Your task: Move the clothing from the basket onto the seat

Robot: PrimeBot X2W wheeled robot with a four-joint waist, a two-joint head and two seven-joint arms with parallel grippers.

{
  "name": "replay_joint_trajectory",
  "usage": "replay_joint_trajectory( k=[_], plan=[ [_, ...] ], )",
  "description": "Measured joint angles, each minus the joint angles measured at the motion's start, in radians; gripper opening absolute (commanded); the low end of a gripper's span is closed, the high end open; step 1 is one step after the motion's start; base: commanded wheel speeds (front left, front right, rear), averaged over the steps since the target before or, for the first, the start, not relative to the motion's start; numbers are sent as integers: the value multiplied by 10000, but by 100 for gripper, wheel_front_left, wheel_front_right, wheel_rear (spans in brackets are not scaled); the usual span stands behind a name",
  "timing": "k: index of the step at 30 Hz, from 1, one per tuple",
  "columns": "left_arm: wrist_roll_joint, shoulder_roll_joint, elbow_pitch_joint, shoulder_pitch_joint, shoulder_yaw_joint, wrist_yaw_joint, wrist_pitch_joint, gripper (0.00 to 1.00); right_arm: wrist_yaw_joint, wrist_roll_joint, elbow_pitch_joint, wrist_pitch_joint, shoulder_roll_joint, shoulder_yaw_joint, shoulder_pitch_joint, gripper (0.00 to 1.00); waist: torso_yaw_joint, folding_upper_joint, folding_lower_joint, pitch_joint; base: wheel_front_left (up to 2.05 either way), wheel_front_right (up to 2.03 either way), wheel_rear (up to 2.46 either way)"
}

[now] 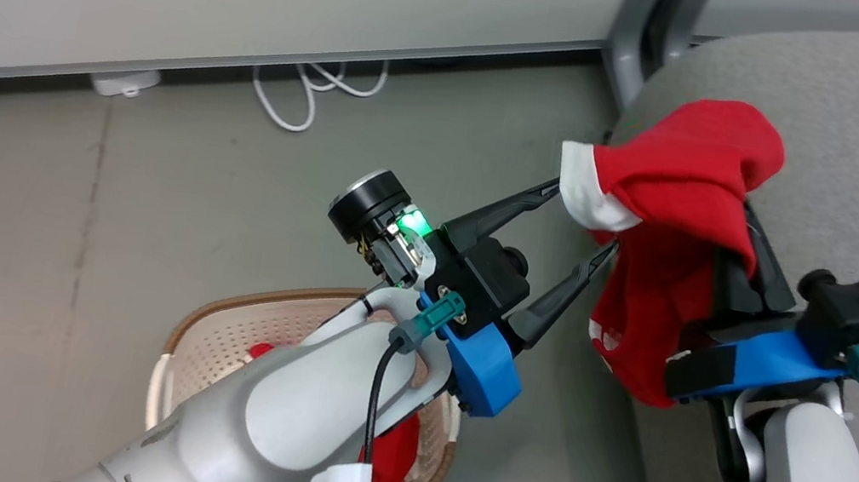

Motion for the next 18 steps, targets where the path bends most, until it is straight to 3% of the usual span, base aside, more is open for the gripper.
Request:
replay_joint_trajectory(
  k=[18],
  plan=[
    [92,-73,-77,378,-447,-261,0,100,0,33,-976,0,-13,-1751,1407,0,-2275,0,0,276,0,0,0]
  ],
)
